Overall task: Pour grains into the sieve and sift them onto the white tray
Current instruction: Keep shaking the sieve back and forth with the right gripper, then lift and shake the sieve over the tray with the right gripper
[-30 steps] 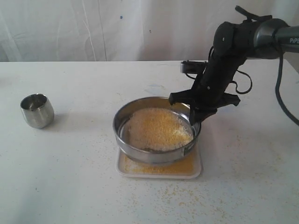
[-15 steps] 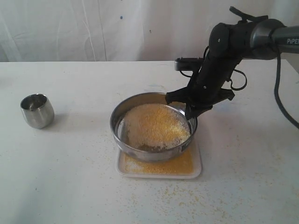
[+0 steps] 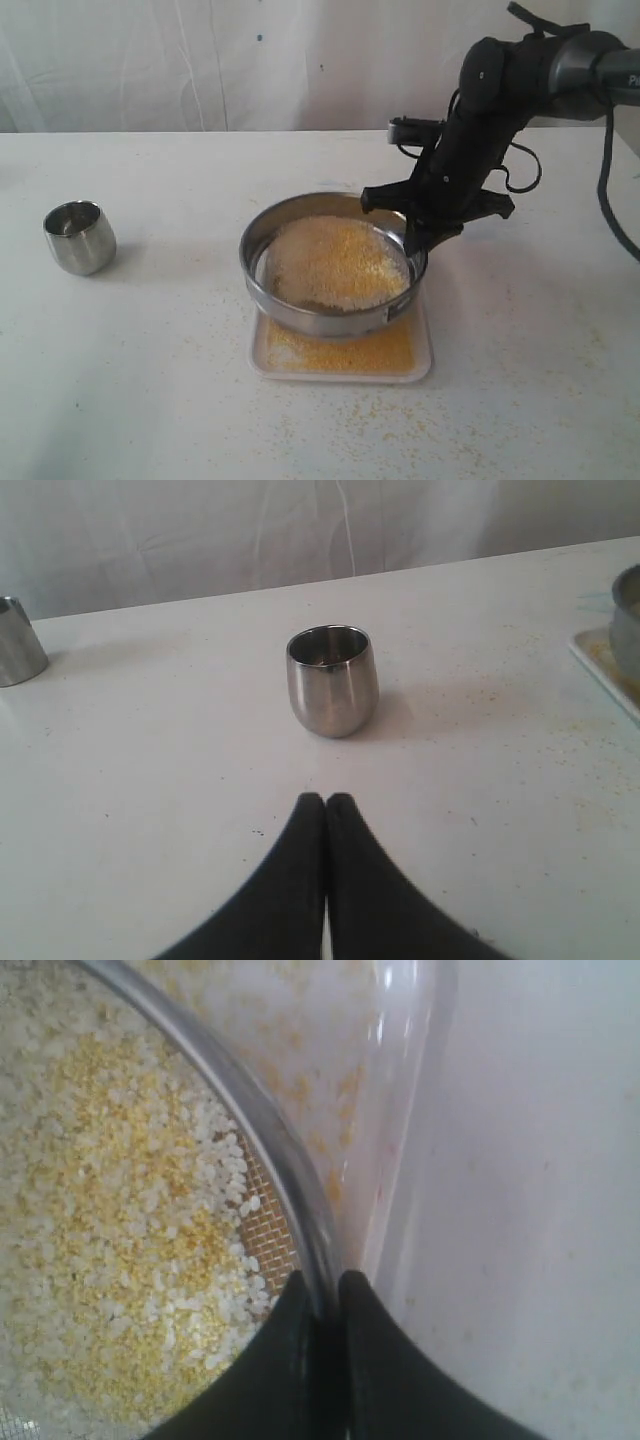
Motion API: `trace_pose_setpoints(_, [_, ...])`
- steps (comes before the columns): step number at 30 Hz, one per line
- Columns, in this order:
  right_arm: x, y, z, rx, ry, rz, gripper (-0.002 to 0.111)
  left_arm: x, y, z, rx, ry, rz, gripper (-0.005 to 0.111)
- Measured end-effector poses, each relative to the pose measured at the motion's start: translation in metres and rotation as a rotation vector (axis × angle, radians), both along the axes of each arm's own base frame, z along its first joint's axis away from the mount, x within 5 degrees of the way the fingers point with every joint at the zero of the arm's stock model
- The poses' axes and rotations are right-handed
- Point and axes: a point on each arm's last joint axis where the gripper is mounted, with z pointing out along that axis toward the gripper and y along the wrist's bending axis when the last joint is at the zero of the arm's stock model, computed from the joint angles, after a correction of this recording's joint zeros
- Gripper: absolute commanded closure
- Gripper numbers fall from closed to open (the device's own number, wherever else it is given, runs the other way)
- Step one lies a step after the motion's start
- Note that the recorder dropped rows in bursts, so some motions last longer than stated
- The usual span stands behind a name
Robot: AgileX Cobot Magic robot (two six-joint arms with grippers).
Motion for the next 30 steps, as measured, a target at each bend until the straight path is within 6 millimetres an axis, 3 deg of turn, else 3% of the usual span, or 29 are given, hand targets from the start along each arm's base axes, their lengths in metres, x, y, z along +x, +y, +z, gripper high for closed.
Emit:
trace_pose_setpoints(3, [-0.007,0.001,-0.004,-0.021,0.043,0.071,0.108,0.0,0.0,0.0,0.0,0.0,0.0,0.107])
trace_pose_setpoints(8, [0.004,0.005,-0.002,0.006,-0.077,0.022,0.108,0.0,0.0,0.0,0.0,0.0,0.0,0.107])
trace_pose_setpoints(11, [-0.004,0.002,-0.006,-0.03,-0.004,0.045,0.108,0.0,0.0,0.0,0.0,0.0,0.0,0.107])
trace_pose_setpoints(16, [0.007,0.003,-0.005,-0.013,-0.125,-0.002,0.108,0.0,0.0,0.0,0.0,0.0,0.0,0.107])
trace_pose_setpoints(20, [-0.009,0.001,-0.004,-0.032,0.015,0.035,0.108,0.0,0.0,0.0,0.0,0.0,0.0,0.107])
trace_pose_setpoints(23, [0.0,0.004,0.0,0.003,-0.077,-0.001,0.108,0.0,0.0,0.0,0.0,0.0,0.0,0.107])
trace_pose_setpoints(25, [-0.005,0.002,0.005,0.018,-0.01,-0.018,0.108,0.0,0.0,0.0,0.0,0.0,0.0,0.107])
trace_pose_setpoints(27, [-0.015,0.001,0.004,-0.024,0.059,0.072,0.108,0.0,0.0,0.0,0.0,0.0,0.0,0.107])
trace_pose_setpoints(30, [-0.005,0.004,0.005,-0.004,-0.057,0.061,0.108,0.0,0.0,0.0,0.0,0.0,0.0,0.107])
